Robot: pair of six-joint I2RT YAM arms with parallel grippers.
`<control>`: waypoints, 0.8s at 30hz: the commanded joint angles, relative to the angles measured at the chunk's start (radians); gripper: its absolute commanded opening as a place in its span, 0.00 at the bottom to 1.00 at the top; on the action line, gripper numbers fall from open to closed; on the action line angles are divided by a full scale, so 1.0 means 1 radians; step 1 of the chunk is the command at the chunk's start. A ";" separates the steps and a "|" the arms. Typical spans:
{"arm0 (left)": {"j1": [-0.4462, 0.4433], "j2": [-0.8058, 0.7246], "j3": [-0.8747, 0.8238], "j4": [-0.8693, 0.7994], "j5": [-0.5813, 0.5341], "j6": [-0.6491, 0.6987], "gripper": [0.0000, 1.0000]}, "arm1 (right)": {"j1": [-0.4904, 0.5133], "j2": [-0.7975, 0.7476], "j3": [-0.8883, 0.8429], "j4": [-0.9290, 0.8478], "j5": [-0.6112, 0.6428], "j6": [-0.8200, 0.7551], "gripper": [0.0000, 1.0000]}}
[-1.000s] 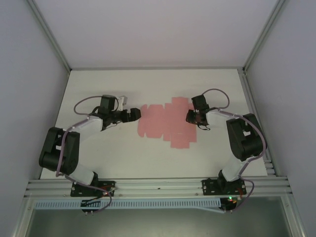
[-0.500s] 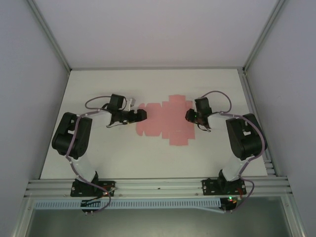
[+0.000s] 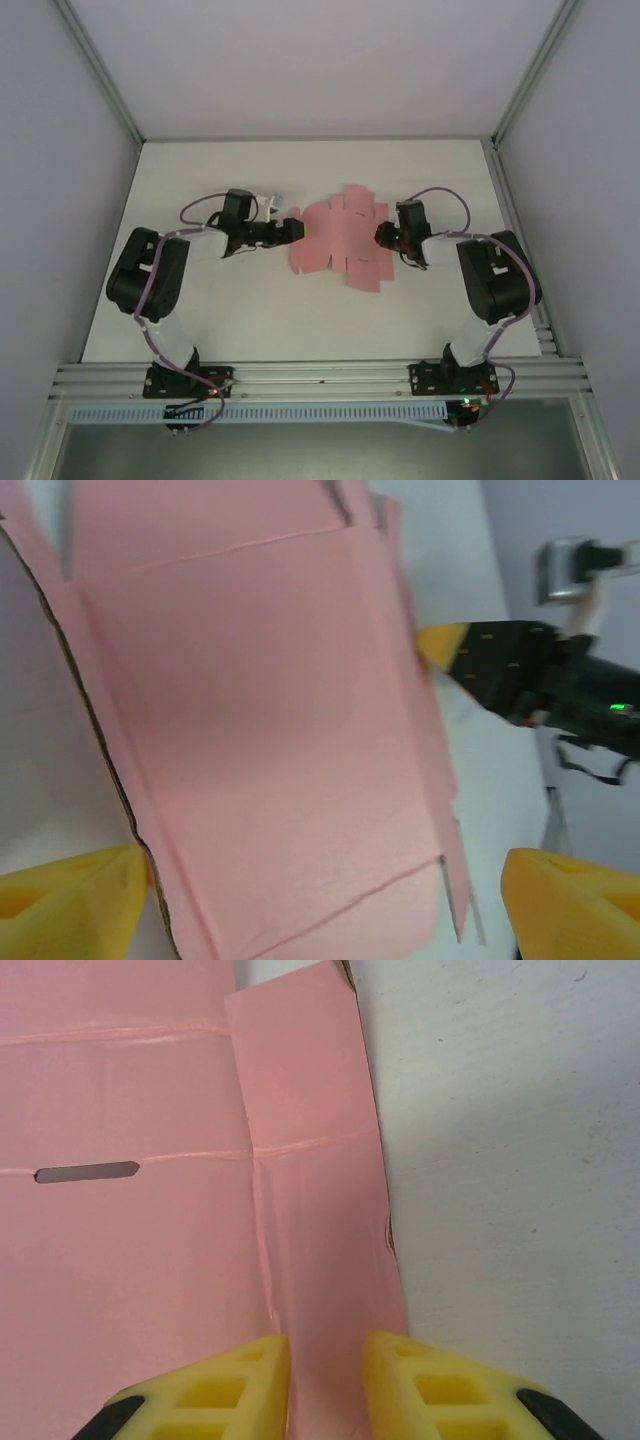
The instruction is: Assemble paper box
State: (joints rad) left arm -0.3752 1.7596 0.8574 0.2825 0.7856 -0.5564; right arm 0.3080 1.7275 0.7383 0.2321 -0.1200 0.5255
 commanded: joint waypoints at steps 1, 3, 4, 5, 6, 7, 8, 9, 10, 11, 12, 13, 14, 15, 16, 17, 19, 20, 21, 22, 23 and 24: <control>-0.013 -0.069 -0.046 0.250 0.148 -0.102 0.90 | 0.002 0.054 -0.080 -0.127 -0.061 0.022 0.27; -0.013 -0.068 -0.027 0.174 0.095 -0.066 0.87 | -0.006 0.051 -0.091 -0.108 -0.073 0.031 0.27; -0.015 -0.065 0.005 0.046 0.011 0.001 0.86 | -0.009 0.052 -0.092 -0.108 -0.073 0.034 0.28; -0.020 -0.059 0.034 -0.075 -0.081 0.060 0.83 | -0.012 0.049 -0.093 -0.109 -0.074 0.033 0.28; -0.023 -0.050 0.051 -0.148 -0.130 0.098 0.81 | -0.012 0.048 -0.096 -0.108 -0.075 0.031 0.28; -0.023 -0.041 0.054 -0.174 -0.137 0.116 0.79 | -0.012 0.046 -0.096 -0.103 -0.074 0.028 0.28; -0.024 -0.033 0.048 -0.166 -0.132 0.113 0.78 | -0.013 0.046 -0.102 -0.099 -0.074 0.027 0.28; -0.024 -0.023 0.044 -0.157 -0.129 0.105 0.77 | -0.014 0.047 -0.104 -0.098 -0.074 0.027 0.28; -0.024 -0.008 0.048 -0.164 -0.143 0.098 0.74 | -0.015 0.046 -0.103 -0.099 -0.074 0.030 0.28; -0.024 0.005 0.053 -0.178 -0.172 0.093 0.70 | -0.015 0.047 -0.104 -0.098 -0.073 0.031 0.28; -0.025 0.018 0.055 -0.189 -0.202 0.089 0.67 | -0.015 0.045 -0.107 -0.092 -0.076 0.033 0.28; -0.026 0.029 0.059 -0.207 -0.233 0.084 0.65 | -0.015 0.043 -0.108 -0.090 -0.080 0.035 0.28; -0.025 0.036 0.059 -0.213 -0.240 0.079 0.62 | -0.015 0.043 -0.109 -0.088 -0.081 0.036 0.28; -0.025 0.041 0.058 -0.213 -0.238 0.081 0.60 | -0.015 0.040 -0.109 -0.088 -0.084 0.037 0.28; -0.026 0.043 0.056 -0.217 -0.249 0.079 0.59 | -0.015 0.040 -0.109 -0.089 -0.083 0.037 0.28; -0.027 0.040 0.055 -0.229 -0.276 0.084 0.58 | -0.015 0.038 -0.109 -0.089 -0.081 0.037 0.28; -0.027 0.038 0.060 -0.278 -0.343 0.093 0.57 | -0.015 0.031 -0.110 -0.095 -0.079 0.036 0.28; -0.028 0.038 0.064 -0.294 -0.371 0.100 0.56 | -0.015 0.028 -0.108 -0.098 -0.075 0.036 0.28; -0.027 0.038 0.063 -0.299 -0.378 0.102 0.56 | -0.016 0.024 -0.108 -0.099 -0.074 0.034 0.28; -0.027 0.041 0.062 -0.291 -0.363 0.104 0.55 | -0.015 0.022 -0.109 -0.101 -0.074 0.032 0.28; -0.027 0.047 0.062 -0.281 -0.340 0.102 0.54 | -0.015 0.021 -0.109 -0.102 -0.072 0.031 0.28; -0.029 0.055 0.065 -0.271 -0.329 0.092 0.54 | -0.016 0.021 -0.109 -0.103 -0.072 0.031 0.28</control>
State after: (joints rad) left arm -0.3958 1.7947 0.9009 0.0425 0.4709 -0.4828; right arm 0.2878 1.7164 0.6842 0.3275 -0.1738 0.5354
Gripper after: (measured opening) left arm 0.543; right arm 0.281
